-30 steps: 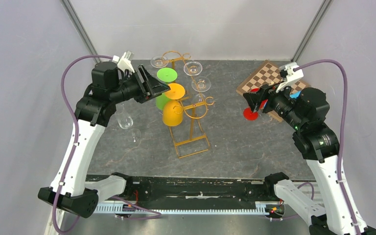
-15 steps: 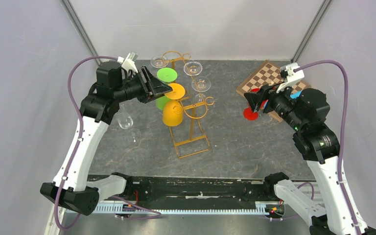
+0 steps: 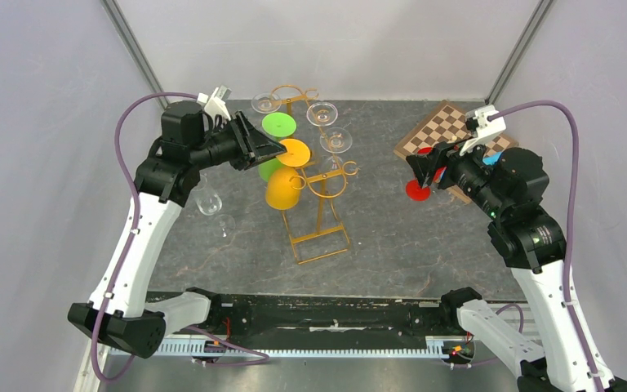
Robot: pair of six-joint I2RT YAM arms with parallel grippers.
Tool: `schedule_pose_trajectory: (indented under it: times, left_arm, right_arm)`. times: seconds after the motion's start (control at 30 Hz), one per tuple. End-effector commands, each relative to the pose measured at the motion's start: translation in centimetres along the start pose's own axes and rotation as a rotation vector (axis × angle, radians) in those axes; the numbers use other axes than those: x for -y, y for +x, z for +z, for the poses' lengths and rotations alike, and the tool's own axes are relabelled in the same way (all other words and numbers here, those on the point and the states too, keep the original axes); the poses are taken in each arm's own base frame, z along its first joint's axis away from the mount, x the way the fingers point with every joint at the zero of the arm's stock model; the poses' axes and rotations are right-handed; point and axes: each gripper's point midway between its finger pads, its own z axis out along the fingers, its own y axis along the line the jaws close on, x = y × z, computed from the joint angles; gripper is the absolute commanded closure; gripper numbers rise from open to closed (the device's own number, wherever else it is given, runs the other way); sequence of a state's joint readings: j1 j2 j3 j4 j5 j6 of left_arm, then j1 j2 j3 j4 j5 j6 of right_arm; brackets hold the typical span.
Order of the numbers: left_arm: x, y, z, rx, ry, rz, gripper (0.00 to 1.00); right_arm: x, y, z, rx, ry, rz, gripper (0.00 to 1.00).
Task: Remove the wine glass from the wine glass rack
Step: Pick up the wine glass from the wine rack.
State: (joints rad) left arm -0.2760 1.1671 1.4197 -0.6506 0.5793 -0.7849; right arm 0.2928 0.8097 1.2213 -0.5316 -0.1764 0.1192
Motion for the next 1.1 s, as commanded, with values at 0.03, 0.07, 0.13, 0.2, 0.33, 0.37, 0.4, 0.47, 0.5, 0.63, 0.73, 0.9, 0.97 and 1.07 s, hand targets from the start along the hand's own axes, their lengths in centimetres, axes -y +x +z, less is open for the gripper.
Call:
schedule_pose_trajectory:
  times: [0.03,0.07,0.13,0.2,0.33,0.37,0.4,0.47,0.5,0.63,0.73,0.9,0.97,1.07]
  left_arm:
    - [1.1,-0.4,-0.1,0.003,0.050,-0.008,0.64]
    - [1.1,-0.4,-0.1,0.003,0.051,-0.006,0.65]
    - [1.3,-0.4,-0.2,0.003,0.055,-0.002,0.68]
    - [1.3,-0.5,-0.1,0.004,0.055,-0.002,0.71]
    - [1.3,-0.5,0.0,0.000,0.056,-0.002,0.82]
    - [1.3,-0.5,0.0,-0.001,0.057,-0.002,0.85]
    - [1.4,-0.5,-0.1,0.000,0.061,0.002,0.87]
    - [1.4,-0.5,-0.1,-0.001,0.063,0.005,0.94]
    - [1.4,-0.5,-0.1,-0.002,0.063,0.005,0.96]
    - [1.7,-0.5,-0.2,-0.003,0.068,0.009,0.98]
    - [2.1,-0.6,-0.5,0.001,0.075,0.014,0.98]
    - [2.6,-0.7,-1.0,0.004,0.079,0.016,0.98]
    - [2.7,-0.7,-1.2,0.008,0.078,0.016,0.98]
    - [2.9,-0.7,-1.6,0.010,0.075,0.015,0.98]
  right_arm:
    - [0.1,-0.6,0.1,0.026,0.008,-0.019,0.30]
    - [0.1,-0.6,0.1,0.027,0.009,-0.020,0.30]
    - [0.1,-0.6,0.0,0.027,0.009,-0.020,0.30]
    - [0.2,-0.5,0.1,0.026,0.012,-0.023,0.30]
    - [0.2,-0.4,0.1,0.026,0.013,-0.024,0.30]
    - [0.2,-0.5,0.0,0.028,0.015,-0.024,0.30]
    - [0.3,-0.5,0.0,0.028,0.017,-0.026,0.30]
    - [0.3,-0.4,0.0,0.027,0.018,-0.026,0.30]
    - [0.3,-0.4,0.1,0.025,0.019,-0.025,0.30]
    - [0.3,-0.3,0.1,0.027,0.021,-0.026,0.30]
    - [0.3,-0.3,0.1,0.026,0.019,-0.025,0.30]
    - [0.2,-0.4,0.1,0.029,0.017,-0.026,0.30]
    - [0.2,-0.4,0.1,0.027,0.017,-0.025,0.30]
    - [0.2,-0.5,0.1,0.030,0.017,-0.024,0.30]
